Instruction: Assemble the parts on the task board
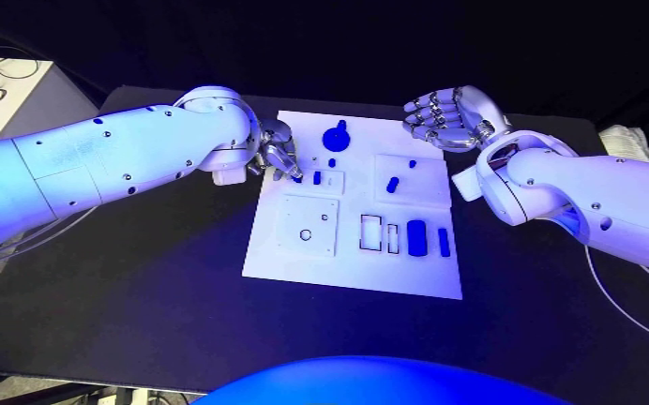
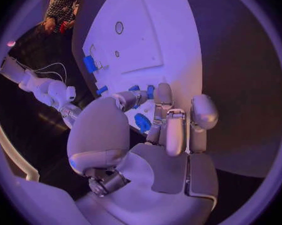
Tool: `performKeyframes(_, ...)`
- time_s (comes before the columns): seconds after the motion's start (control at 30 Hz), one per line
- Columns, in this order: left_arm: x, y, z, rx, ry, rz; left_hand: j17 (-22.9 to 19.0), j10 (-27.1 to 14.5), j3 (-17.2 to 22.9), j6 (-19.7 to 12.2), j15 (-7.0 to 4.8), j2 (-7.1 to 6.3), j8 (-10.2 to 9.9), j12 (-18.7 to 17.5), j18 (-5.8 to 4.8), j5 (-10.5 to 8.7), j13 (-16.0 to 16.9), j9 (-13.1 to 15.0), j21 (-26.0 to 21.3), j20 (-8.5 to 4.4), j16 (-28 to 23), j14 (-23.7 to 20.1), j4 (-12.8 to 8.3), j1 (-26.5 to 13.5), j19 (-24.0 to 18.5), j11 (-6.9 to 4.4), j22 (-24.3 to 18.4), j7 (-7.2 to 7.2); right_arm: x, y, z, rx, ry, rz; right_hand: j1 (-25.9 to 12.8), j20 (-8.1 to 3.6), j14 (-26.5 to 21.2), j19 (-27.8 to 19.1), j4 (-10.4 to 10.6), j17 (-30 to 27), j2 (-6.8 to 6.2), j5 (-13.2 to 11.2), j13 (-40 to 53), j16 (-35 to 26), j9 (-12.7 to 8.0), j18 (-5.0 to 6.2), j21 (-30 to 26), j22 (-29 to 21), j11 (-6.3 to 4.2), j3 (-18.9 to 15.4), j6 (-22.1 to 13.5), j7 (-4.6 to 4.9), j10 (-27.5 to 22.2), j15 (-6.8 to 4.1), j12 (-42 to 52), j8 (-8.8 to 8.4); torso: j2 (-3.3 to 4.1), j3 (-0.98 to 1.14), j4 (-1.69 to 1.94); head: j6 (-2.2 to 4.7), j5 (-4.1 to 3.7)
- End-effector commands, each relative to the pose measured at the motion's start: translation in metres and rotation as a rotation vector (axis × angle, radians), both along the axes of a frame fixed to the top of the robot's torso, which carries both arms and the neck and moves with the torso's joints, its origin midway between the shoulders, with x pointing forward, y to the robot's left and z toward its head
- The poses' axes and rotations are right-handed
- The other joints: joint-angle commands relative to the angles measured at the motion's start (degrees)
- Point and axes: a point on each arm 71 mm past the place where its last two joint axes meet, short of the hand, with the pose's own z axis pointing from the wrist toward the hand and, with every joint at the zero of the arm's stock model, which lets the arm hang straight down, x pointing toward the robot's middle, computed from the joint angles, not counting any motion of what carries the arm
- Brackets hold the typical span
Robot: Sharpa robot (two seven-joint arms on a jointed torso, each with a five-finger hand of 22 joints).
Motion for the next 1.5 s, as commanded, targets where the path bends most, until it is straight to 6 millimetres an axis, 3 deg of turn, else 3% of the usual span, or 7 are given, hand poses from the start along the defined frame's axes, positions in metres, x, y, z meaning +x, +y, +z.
performKeyframes(0.03, -0.002, -0.001, -0.005, 0.027, 0.033, -0.023, 8.9, 0.0, 11.0, 0.7, -0.26, 0.27, 0.3, 0.2, -0.75, 0.48, -0.1, 0.0, 0.4, -0.05, 0.3, 3.8, -11.5, 0.3, 0.5, -0.59, 0.2, -0.21, 0.0, 0.001, 0.0, 0.001, -0.004, 0.016, 0.1, 0.3, 0.0, -0.3, -0.3, -0.1, 0.52, 0.4, -0.1, -0.2, -0.1, 0.78, 0.0, 0.0, 0.38, 0.1, -0.2, 2.1, 0.0, 0.2, -0.2, -0.17, 0.03, -0.06, 0.01, -0.06, -0.06)
performKeyframes(0.83, 0.001, -0.02, -0.004, 0.036, 0.054, -0.069, 9.5, 0.3, 10.9, 1.1, -0.3, 0.12, 0.1, 0.3, -0.83, 1.01, -0.1, -0.2, 0.7, -0.1, 0.6, 4.0, -11.8, 0.3, 0.7, -0.64, 0.7, -0.27, 0.001, 0.004, 0.0, 0.0, 0.0, 0.022, 0.1, 0.32, 0.1, -0.2, -0.5, -0.4, 0.59, 0.9, -0.2, -0.4, -0.1, 0.79, 0.0, -0.6, 0.4, 0.2, -0.2, 2.13, 0.1, 0.22, -0.4, -0.26, 0.04, 0.05, 0.01, -0.32, -0.18)
performKeyframes(1.23, 0.003, -0.022, -0.005, 0.042, 0.045, -0.052, 9.2, 0.4, 10.8, 1.2, -0.29, 0.16, -0.1, 0.3, -0.75, 1.3, -0.1, -0.3, 0.6, -0.11, 0.4, 3.9, -11.6, 0.0, 0.4, -0.6, 0.3, -0.2, 0.001, 0.004, -0.001, 0.0, 0.001, 0.023, 0.1, 0.34, 0.2, -0.2, -0.5, -0.6, 0.61, 1.1, -0.2, -0.5, -0.1, 0.78, 0.0, -0.8, 0.42, 0.2, -0.2, 2.14, 0.1, 0.23, -0.4, -0.29, -0.06, -0.01, 0.07, -0.25, -0.46)
performKeyframes(1.5, 0.004, -0.022, -0.005, 0.029, 0.033, -0.04, 9.9, 1.3, 8.0, 1.3, -0.18, -0.31, 0.0, 0.3, -0.65, 1.09, -0.3, -0.1, 0.1, 0.03, 0.7, 4.1, -10.3, -1.6, -0.2, -0.7, -0.3, -0.43, 0.001, 0.004, -0.001, 0.0, 0.003, 0.025, 0.1, 0.34, 0.2, -0.2, -0.5, -0.7, 0.62, 1.3, -0.2, -0.5, -0.2, 0.79, 0.0, -0.9, 0.42, 0.2, -0.2, 2.15, 0.1, 0.24, -0.5, -0.32, -0.02, -0.06, 0.06, -0.16, -0.45)
